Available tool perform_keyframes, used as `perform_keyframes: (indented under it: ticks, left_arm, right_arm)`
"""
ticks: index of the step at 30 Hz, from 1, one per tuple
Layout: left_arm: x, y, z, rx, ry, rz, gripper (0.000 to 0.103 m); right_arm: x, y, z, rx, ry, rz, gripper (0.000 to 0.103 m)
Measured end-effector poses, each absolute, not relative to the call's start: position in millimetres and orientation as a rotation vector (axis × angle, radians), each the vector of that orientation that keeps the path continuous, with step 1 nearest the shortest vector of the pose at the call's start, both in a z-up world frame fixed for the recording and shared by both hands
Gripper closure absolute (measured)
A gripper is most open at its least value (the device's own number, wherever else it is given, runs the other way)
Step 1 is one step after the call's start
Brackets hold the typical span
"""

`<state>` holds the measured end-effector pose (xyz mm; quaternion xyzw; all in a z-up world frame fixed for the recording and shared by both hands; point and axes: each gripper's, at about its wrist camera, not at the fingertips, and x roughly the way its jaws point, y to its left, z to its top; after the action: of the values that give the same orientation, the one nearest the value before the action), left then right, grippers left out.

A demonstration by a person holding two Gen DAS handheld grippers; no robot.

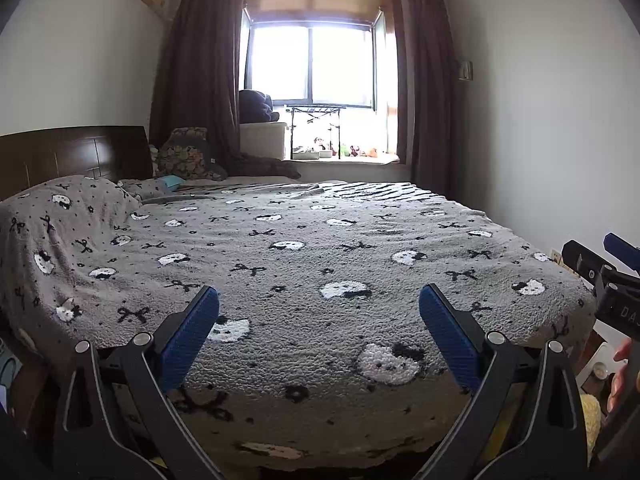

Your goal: Collect trash

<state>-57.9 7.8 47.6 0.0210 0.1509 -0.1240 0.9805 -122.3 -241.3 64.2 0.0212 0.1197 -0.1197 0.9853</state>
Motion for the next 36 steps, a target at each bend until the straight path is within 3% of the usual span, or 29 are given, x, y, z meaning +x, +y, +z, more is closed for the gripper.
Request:
perform_keyframes:
  ticks: [36]
  left_arm:
    - [-56.6,14.1,44.1,0.021,0.321,-0.202,0.008]
  right_arm:
    - [-118.2,-241.0,58.8,0.051,0.259,-0.244,0.003]
